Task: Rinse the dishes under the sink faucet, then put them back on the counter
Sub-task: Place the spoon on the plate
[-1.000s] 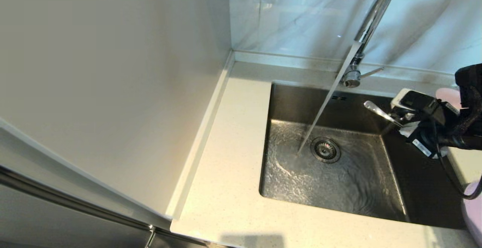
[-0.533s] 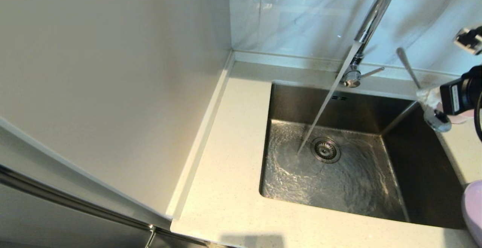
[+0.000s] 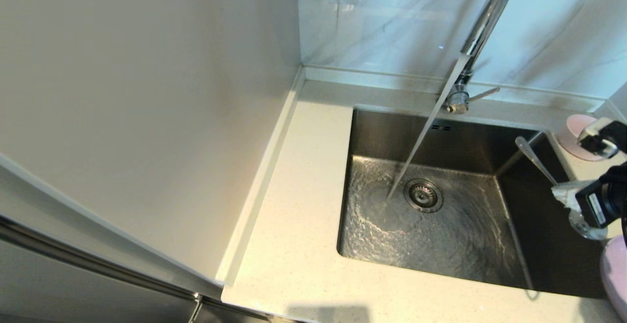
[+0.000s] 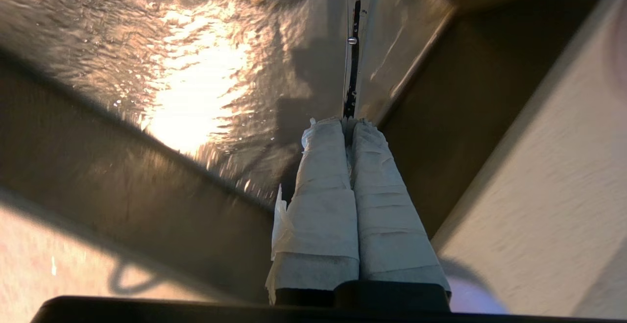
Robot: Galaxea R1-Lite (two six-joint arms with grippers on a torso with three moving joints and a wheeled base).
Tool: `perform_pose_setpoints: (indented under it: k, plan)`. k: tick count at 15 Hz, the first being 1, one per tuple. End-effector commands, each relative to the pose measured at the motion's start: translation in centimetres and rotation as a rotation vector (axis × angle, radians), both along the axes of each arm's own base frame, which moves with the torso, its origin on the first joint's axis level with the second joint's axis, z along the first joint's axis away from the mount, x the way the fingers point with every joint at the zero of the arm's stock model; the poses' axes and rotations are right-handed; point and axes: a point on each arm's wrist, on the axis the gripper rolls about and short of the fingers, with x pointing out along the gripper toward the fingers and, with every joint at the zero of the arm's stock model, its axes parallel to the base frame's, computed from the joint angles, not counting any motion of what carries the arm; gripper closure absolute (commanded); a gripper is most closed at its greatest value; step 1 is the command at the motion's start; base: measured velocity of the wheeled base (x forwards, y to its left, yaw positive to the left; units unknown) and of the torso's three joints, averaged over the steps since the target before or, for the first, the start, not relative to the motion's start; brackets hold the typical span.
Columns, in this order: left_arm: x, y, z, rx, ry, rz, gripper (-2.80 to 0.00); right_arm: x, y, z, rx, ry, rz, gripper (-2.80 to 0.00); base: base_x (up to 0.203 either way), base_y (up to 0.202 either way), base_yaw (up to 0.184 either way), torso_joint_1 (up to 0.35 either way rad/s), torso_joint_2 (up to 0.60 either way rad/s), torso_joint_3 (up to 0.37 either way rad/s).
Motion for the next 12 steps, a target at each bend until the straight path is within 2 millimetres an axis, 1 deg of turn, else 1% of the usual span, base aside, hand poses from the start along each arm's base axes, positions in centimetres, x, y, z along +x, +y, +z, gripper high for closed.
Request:
perform_pose_setpoints:
  k: [1,2,3,4,5,6,7,8,9,10,11,12]
  plan:
    - [0.0,0.0,0.0,0.0,0.0,0.001,0.0,-0.8,0.0,-1.8,0.01,0.035,-0.008,0.0,0.0,0.0,0.0,0.0,0.0,0.0]
    - [0.0,0.0,0.0,0.0,0.0,0.0,0.0,-0.3,-0.1,-0.7,0.009,-0.01,-0.013,0.0,0.0,0.0,0.0,0.0,0.0,0.0]
    - [0.0,0.0,0.0,0.0,0.0,0.001,0.0,0.5,-0.2,1.5,0.0,-0.093,-0.018,0.0,0.0,0.0,0.0,0.0,0.0,0.0]
    - [0.0,0.0,0.0,0.0,0.0,0.0,0.0,1.2,-0.3,4.6,-0.016,-0.202,-0.022,0.0,0.0,0.0,0.0,0.0,0.0,0.0]
    - [0.0,0.0,0.0,0.0,0.0,0.0,0.0,1.3,-0.4,6.8,-0.036,-0.278,-0.02,0.0,0.0,0.0,0.0,0.0,0.0,0.0]
    - [0.0,0.0,0.0,0.0,0.0,0.001,0.0,1.2,-0.4,8.0,-0.068,-0.32,-0.013,0.0,0.0,0.0,0.0,0.0,0.0,0.0]
    - [0.0,0.0,0.0,0.0,0.0,0.001,0.0,0.9,-0.6,8.1,-0.106,-0.326,-0.006,0.0,0.0,0.0,0.0,0.0,0.0,0.0]
    - [0.0,0.0,0.0,0.0,0.0,0.0,0.0,0.7,-0.8,7.1,-0.134,-0.298,0.001,0.0,0.0,0.0,0.0,0.0,0.0,0.0]
    - [0.0,0.0,0.0,0.0,0.0,0.001,0.0,0.2,-1.0,5.1,-0.148,-0.237,0.005,0.0,0.0,0.0,0.0,0.0,0.0,0.0]
    - [0.0,0.0,0.0,0.0,0.0,0.001,0.0,-0.1,-1.0,3.5,-0.143,-0.186,0.005,0.0,0.0,0.0,0.0,0.0,0.0,0.0]
    - [0.0,0.0,0.0,0.0,0.0,0.001,0.0,-0.2,-1.1,3.0,-0.138,-0.17,0.0,0.0,0.0,0.0,0.0,0.0,0.0,0.0]
    - [0.0,0.0,0.0,0.0,0.0,0.001,0.0,-0.1,-1.2,3.6,-0.132,-0.188,-0.012,0.0,0.0,0.0,0.0,0.0,0.0,0.0]
